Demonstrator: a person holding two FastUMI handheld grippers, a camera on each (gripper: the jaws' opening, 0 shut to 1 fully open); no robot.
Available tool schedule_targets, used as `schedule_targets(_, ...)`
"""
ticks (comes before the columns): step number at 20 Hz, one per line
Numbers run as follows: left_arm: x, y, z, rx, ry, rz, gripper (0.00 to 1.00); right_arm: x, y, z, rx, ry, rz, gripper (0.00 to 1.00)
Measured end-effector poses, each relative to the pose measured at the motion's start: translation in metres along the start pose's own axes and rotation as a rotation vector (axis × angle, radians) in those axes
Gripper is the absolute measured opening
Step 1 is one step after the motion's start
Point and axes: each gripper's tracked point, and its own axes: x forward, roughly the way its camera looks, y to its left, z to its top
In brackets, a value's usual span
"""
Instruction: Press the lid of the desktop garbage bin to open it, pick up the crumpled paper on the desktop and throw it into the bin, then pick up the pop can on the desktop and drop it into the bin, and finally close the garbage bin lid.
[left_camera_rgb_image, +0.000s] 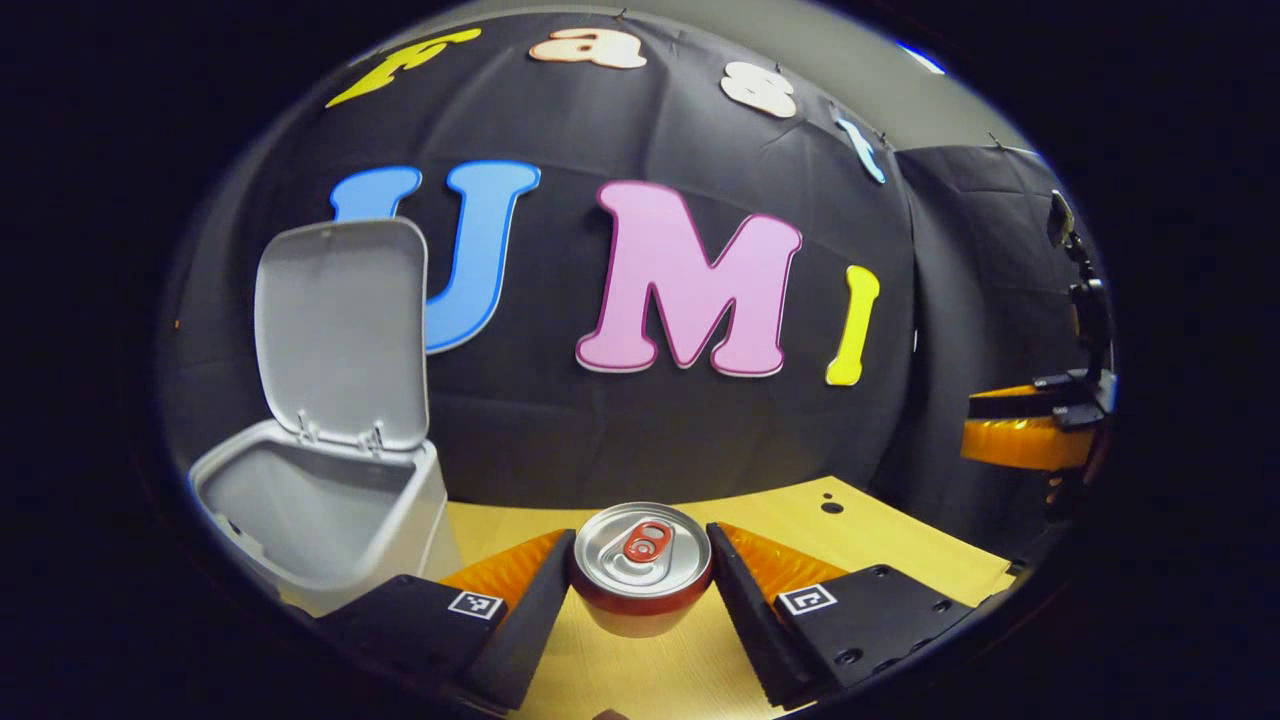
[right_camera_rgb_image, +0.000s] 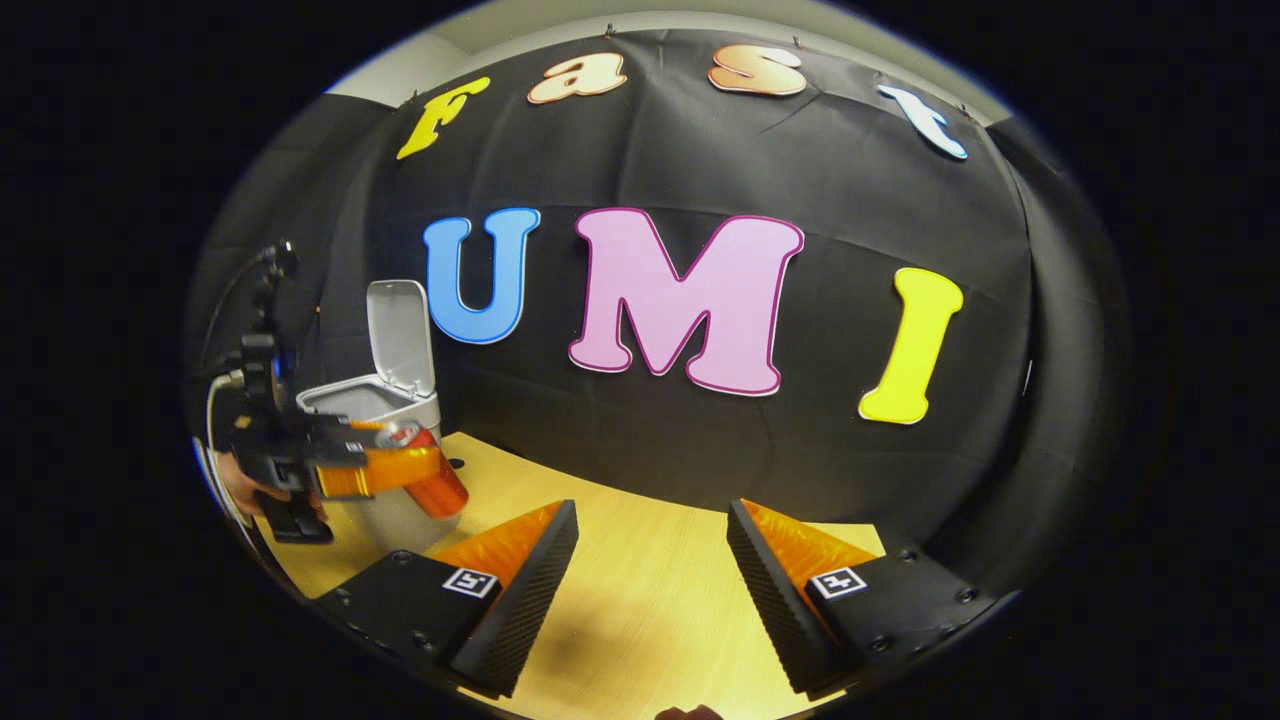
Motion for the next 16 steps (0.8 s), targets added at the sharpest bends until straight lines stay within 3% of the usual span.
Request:
schedule_targets(5, -0.033, 0.051, 0.08, 0.028, -0.068, 0.077, 0.84, -0.013, 0.007, 0.002, 0.004, -0.012, 0.005, 0.96)
schedule_targets(8, -0.046, 0.098, 0.103, 0.132, -0.085, 0.147, 0.84, -0.021, 0.009, 0.002, 0.005, -0.014, 0.011, 0.97)
schedule_targets(11, -0.054, 0.13, 0.102, 0.206, -0.038, 0.216, 0.84, -0.028, 0.011, 0.0, 0.01, -0.009, 0.017, 0.96)
schedule_targets(16, -0.058, 0.162, 0.063, 0.096, 0.046, 0.285, 0.84, -0.038, 0.012, -0.002, 0.013, -0.009, 0.027, 0.97)
